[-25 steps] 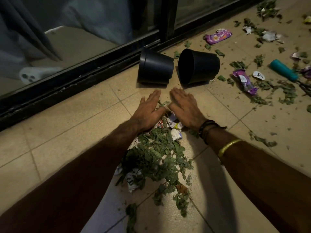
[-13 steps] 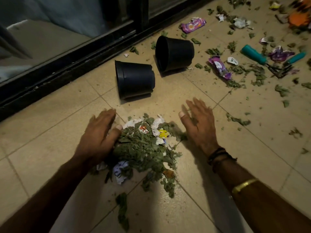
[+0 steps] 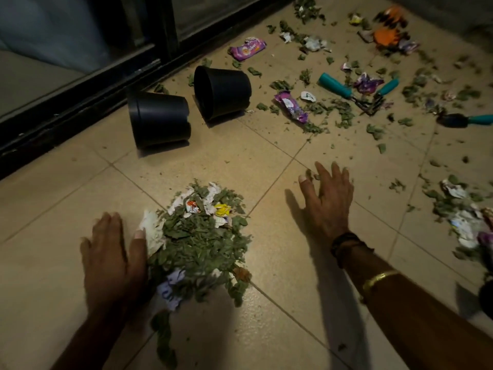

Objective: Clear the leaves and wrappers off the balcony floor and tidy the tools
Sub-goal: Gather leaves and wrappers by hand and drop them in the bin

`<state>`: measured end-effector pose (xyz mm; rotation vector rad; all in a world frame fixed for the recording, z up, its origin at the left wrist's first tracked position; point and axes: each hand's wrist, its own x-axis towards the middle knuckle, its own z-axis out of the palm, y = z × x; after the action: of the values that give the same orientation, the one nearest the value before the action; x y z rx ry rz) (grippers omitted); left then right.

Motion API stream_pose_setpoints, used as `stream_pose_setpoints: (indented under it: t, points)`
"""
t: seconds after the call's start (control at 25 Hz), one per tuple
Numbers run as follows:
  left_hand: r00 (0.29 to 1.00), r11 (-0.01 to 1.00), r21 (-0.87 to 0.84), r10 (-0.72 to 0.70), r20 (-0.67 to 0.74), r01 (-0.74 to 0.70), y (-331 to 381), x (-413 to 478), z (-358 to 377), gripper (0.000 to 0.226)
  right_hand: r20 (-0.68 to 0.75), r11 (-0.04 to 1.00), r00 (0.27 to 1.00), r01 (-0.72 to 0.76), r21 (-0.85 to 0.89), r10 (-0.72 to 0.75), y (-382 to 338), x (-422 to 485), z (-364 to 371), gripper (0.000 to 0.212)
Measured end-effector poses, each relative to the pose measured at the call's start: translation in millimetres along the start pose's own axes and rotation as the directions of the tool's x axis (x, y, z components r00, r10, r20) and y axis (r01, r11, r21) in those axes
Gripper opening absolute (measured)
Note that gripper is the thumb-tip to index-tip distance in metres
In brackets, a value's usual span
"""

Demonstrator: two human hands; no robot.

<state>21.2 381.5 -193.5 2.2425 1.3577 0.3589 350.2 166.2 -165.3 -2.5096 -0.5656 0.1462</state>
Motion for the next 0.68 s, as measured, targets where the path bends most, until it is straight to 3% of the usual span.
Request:
stream_pose_setpoints:
  t: [0.08, 0.16, 0.24, 0.32, 0.36, 0.44, 0.52, 0.56, 0.68]
  points:
    - [1.0, 1.0, -0.03, 0.001, -0.013, -0.001, 7.2, -0.6, 11.2, 0.081, 0.059, 0.994, 0.996, -0.059, -0.091, 0.064, 14.6, 19.8, 0.1, 0.085]
    - [0.999, 0.995, -0.099, 0.03, -0.032, -0.033, 28.6, 1.7, 19.8, 0.077, 0.143, 0.992, 0.99, 0.003, -0.127, 0.015, 5.9, 24.1, 8.4, 0.087]
    - [0.993, 0.968, -0.223, 0.117, 0.0, -0.114, 54.2, 1.9, 24.5, 0.069, 0.226, 0.98, 0.963, 0.171, -0.101, -0.144, -20.0, 4.1, 27.6, 0.086]
    - [0.984, 0.942, -0.292, 0.18, 0.021, -0.166, 68.7, 3.1, 22.9, 0.065, 0.328, 0.933, 0.882, 0.359, -0.001, -0.339, -49.5, -29.6, 46.0, 0.083]
    - [0.986, 0.949, -0.273, 0.164, -0.003, -0.158, 66.2, 2.4, 20.0, 0.064, 0.356, 0.916, 0.845, 0.387, 0.106, -0.398, -58.7, -42.2, 51.7, 0.079]
    - [0.997, 0.99, -0.133, 0.025, -0.074, -0.035, 44.4, -3.1, 11.6, 0.069, 0.296, 0.916, 0.876, 0.311, 0.254, -0.38, -64.8, -42.1, 57.2, 0.073]
    - [0.988, 0.992, 0.04, -0.117, -0.102, 0.121, 23.3, -12.7, 6.3, 0.077, 0.256, 0.952, 0.923, 0.247, 0.18, -0.287, -66.5, -24.3, 58.4, 0.074]
    - [0.987, 0.986, 0.088, -0.134, -0.09, 0.142, 21.5, -16.1, 10.4, 0.079, 0.291, 0.954, 0.91, 0.267, 0.136, -0.296, -70.0, -16.7, 60.2, 0.076]
    - [1.0, 1.0, -0.021, 0.015, -0.024, -0.015, 54.6, -5.7, 32.7, 0.073, 0.46, 0.881, 0.753, 0.432, 0.194, -0.471, -101.4, -29.0, 81.4, 0.071]
